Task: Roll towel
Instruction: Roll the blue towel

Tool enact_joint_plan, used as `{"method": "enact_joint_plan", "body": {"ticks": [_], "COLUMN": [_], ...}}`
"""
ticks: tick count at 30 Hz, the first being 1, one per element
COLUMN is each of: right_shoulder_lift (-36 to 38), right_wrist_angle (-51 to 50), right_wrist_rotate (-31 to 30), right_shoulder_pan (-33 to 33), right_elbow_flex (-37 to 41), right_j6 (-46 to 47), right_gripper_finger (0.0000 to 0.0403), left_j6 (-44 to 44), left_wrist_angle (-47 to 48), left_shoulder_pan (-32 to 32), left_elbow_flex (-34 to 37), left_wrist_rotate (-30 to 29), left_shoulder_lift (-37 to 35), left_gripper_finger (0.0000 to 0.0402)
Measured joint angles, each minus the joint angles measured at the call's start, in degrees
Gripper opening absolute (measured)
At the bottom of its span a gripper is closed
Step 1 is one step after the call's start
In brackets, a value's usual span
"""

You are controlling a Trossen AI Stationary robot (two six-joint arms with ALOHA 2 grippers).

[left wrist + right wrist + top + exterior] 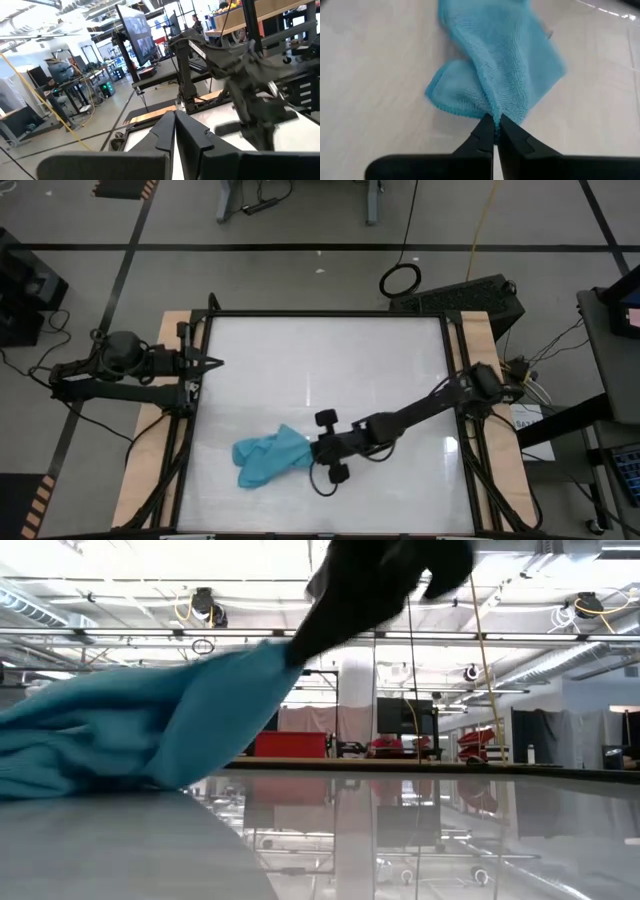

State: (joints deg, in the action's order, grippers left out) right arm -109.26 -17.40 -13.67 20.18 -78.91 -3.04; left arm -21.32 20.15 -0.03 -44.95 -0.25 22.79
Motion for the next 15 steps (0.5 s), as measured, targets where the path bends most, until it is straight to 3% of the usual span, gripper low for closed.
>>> {"method": "enact_joint_plan", "body": {"ticks": [9, 15], "right_shoulder_lift": [14.6, 21.6], "right_wrist_angle": [-9.7, -12.5], "right_wrist_rotate": [-3.2, -3.0], "right_shoulder_pan": [0.1, -0.5], "right_elbow_flex": [0.0, 0.0], "right_j6": [0.8, 0.8], "right_gripper_finger": [0.0000, 0.0000], "left_j6": [0.3, 7.9], "left_wrist_angle": [-4.7, -10.5], "left_shoulder_pan": [0.0, 0.0], "left_elbow_flex": [0.0, 0.0], "left_wrist_rotate": [3.4, 4.3], "left_shoulder_lift": [0.8, 5.7], "left_gripper_finger": [0.0022, 0.0022]}}
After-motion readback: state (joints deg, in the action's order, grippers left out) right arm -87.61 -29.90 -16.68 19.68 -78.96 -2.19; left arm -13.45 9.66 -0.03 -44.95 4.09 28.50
